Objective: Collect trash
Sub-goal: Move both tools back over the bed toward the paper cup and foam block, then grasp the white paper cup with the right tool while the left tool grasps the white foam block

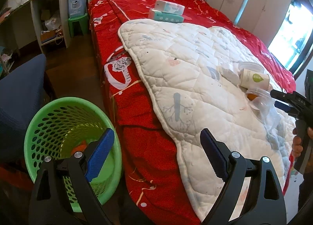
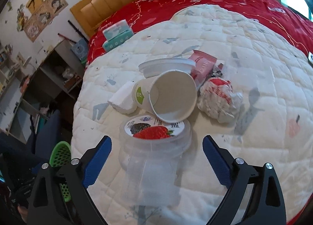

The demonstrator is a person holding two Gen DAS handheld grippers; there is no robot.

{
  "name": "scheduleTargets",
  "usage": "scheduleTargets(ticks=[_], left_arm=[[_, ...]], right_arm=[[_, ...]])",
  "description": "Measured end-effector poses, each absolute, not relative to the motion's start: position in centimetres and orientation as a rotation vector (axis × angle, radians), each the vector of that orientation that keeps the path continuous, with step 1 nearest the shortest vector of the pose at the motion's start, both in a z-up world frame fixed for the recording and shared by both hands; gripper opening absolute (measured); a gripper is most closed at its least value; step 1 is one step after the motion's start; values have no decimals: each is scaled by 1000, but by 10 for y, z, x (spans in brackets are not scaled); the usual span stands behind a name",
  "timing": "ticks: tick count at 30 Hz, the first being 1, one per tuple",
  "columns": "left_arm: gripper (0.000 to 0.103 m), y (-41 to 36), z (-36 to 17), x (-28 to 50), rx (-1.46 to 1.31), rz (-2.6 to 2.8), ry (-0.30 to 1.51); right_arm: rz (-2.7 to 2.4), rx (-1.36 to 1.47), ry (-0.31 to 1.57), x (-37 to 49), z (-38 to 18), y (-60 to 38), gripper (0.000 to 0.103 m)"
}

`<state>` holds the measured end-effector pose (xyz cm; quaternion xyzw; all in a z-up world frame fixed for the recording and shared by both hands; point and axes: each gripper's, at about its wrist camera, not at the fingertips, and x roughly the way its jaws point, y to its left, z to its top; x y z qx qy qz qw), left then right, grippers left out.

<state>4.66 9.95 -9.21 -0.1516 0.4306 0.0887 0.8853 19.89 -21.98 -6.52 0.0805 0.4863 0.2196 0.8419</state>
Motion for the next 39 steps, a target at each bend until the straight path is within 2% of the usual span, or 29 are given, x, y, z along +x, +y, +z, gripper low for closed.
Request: scheduleTargets(ticks=[8, 13, 21, 22, 24, 26, 39], left_arm=[[88, 102, -97, 51, -319, 197, 906], [88, 103, -100, 52, -319, 197, 910], [88, 105, -98, 59, -320, 193, 902], [88, 105, -97, 61, -321, 193, 899], [88, 104, -94, 63, -325, 186, 889], [88, 102, -92, 64, -320, 180, 883], [88, 104, -104, 68, -325, 189, 914]], right_arm=[[446, 187, 977, 212, -54, -218, 91], [452, 164, 976, 227, -51, -207, 77], [446, 133, 997, 241, -57, -192, 75], [440, 135, 1001, 241, -57, -193, 76], [441, 134, 995, 239, -55, -194, 85], [430, 112, 985, 237, -53, -197, 87], [545, 88, 963, 262, -60, -213, 94]])
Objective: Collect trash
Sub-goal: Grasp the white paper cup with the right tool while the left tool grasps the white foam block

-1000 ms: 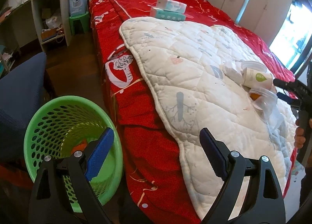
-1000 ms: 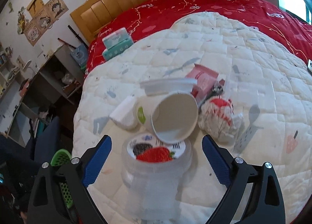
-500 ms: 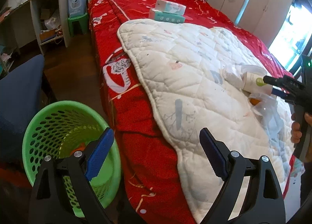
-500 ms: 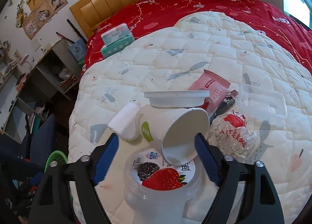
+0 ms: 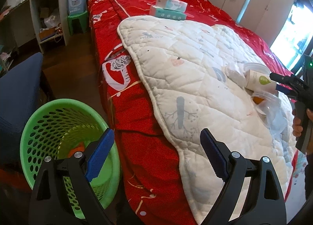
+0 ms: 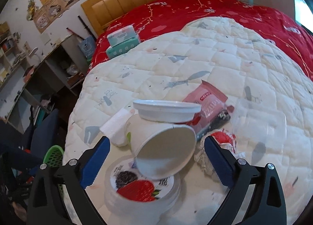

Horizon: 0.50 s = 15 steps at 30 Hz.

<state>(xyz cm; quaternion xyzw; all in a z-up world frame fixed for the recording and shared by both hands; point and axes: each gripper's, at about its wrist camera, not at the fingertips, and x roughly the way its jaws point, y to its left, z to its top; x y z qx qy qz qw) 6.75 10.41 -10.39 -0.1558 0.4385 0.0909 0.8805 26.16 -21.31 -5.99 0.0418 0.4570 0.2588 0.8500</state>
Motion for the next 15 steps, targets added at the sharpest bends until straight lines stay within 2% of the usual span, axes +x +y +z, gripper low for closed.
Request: scheduleTargets(ticks=[15], left_arm=[[88, 95, -109, 91, -298, 171, 928]], right_arm=[[640, -60, 1043, 284, -82, -192, 95]])
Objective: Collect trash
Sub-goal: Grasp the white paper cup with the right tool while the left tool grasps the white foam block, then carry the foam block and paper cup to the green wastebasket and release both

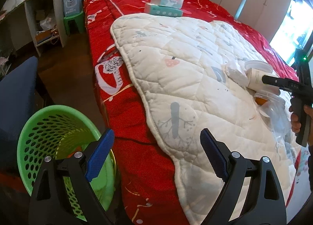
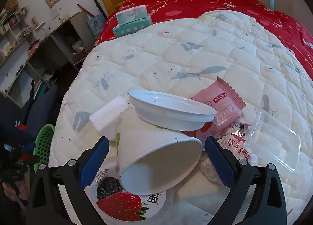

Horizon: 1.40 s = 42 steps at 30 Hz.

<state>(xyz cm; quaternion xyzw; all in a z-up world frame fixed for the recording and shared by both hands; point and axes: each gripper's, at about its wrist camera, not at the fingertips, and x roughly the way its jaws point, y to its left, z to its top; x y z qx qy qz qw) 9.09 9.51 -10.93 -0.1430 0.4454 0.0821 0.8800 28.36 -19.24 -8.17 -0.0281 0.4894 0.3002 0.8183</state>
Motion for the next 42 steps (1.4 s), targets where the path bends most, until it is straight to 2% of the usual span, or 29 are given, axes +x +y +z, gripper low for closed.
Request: scheduleTargets(ticks=[4, 6, 25, 34, 35, 42], left_arm=[[88, 91, -106, 99, -296, 153, 923], [88, 87, -103, 105, -291, 140, 914], [86, -16, -90, 224, -84, -116, 886], [72, -37, -115, 265, -68, -155, 950], [64, -39, -118, 267, -61, -151, 955], [63, -33, -109, 250, -95, -157, 916]], right_arm=[[651, -74, 1044, 282, -82, -189, 94], [641, -93, 1030, 279, -81, -187, 81], [599, 28, 955, 222, -29, -243, 81], [580, 52, 931, 198, -21, -268, 81], [573, 44, 925, 195, -21, -269, 81], [566, 41, 913, 181, -20, -268, 81]])
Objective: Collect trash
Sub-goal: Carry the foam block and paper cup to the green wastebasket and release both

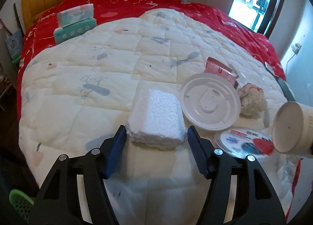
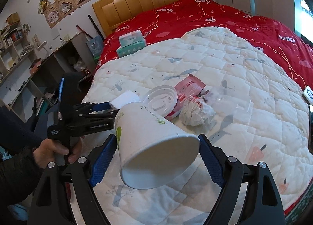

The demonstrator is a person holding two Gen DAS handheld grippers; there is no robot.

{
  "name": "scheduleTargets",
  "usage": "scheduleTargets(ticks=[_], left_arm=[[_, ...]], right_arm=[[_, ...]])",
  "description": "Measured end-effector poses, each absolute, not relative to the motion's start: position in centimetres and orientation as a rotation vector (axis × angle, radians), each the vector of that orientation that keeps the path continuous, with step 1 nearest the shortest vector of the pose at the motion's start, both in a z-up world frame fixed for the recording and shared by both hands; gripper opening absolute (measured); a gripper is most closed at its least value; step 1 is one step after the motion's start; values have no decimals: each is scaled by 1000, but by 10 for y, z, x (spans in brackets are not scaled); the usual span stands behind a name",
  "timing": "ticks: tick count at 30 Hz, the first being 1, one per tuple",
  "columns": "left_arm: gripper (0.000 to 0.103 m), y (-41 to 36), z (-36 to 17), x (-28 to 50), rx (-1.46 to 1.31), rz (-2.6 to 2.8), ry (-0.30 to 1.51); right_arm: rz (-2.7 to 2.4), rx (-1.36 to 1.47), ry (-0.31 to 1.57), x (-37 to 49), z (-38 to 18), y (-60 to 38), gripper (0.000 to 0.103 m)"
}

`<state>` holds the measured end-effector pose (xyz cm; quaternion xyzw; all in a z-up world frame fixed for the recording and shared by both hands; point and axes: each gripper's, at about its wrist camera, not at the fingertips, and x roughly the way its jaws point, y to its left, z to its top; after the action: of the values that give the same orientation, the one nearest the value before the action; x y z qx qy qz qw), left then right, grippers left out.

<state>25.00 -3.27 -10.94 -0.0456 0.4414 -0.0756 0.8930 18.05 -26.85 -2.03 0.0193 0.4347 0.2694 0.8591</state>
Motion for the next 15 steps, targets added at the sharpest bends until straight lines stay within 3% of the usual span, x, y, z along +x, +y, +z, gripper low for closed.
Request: scheduleTargets(ticks=[15], left_arm=[[63, 53, -60, 113, -191, -1, 804]], right_arm=[[645, 20, 844, 117, 8, -215, 81]])
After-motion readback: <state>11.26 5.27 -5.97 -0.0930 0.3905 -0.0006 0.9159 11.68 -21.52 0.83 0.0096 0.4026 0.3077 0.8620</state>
